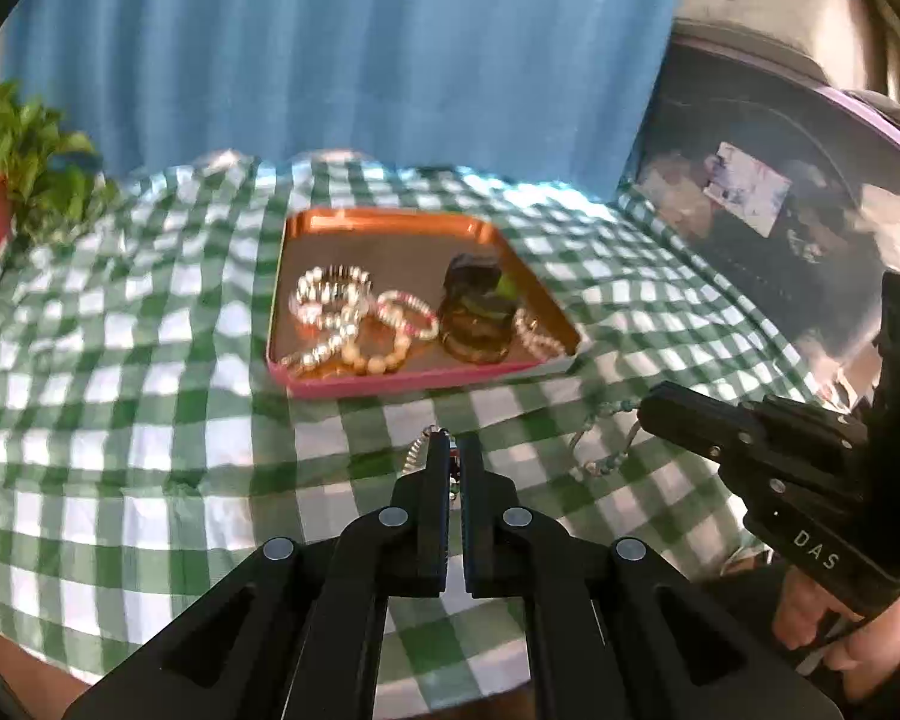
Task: Organize jewelry
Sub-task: 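Lift both held bracelets and carry them over the copper tray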
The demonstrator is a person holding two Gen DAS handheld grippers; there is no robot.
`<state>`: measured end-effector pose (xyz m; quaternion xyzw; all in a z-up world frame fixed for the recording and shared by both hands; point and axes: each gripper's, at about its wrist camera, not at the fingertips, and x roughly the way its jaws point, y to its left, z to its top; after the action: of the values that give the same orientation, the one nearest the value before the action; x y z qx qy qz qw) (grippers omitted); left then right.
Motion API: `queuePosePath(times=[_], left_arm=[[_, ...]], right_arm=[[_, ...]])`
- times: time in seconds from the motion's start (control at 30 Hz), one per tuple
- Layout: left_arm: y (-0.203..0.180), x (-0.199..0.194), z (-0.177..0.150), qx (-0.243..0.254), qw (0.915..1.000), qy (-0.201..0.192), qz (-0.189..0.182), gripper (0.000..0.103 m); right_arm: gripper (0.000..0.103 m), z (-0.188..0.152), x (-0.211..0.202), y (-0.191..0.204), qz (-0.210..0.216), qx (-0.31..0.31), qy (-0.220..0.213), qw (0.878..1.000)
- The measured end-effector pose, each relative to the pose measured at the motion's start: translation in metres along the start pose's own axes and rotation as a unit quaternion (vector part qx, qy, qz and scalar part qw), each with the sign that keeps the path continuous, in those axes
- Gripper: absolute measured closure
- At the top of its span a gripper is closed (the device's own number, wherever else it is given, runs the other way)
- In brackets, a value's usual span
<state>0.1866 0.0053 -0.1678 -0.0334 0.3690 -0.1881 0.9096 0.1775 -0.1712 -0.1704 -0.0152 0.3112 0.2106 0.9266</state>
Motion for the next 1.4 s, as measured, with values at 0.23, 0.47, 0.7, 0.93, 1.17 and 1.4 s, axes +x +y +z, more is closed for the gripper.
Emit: queuePosePath(times=[0.23, 0.47, 0.7, 0.93, 1.17, 1.4], left_arm=[[-0.026, -0.038, 0.016, 0.036, 0.9991, -0.022, -0.004, 0.100], [-0.032, -0.078, 0.050, 0.048, 0.9965, -0.066, -0.015, 0.100], [-0.022, -0.106, 0.101, 0.061, 0.9902, -0.124, -0.025, 0.100], [-0.007, -0.096, 0.134, 0.056, 0.9856, -0.155, -0.038, 0.100], [0.016, -0.046, 0.142, 0.030, 0.9880, -0.141, -0.055, 0.100], [0.044, 0.034, 0.119, -0.011, 0.9936, -0.095, -0.060, 0.100]], right_arm=[[0.098, 0.028, -0.034, 0.016, 0.009, -0.006, -0.028, 1.000], [0.098, 0.065, -0.070, 0.024, 0.008, -0.017, -0.065, 0.998], [0.098, 0.105, -0.083, 0.028, 0.005, -0.034, -0.098, 0.995], [0.098, 0.134, -0.064, 0.032, 0.016, -0.048, -0.118, 0.992], [0.098, 0.141, -0.013, 0.015, 0.030, -0.022, -0.107, 0.994], [0.098, 0.117, 0.057, -0.014, 0.038, 0.004, -0.056, 0.998]])
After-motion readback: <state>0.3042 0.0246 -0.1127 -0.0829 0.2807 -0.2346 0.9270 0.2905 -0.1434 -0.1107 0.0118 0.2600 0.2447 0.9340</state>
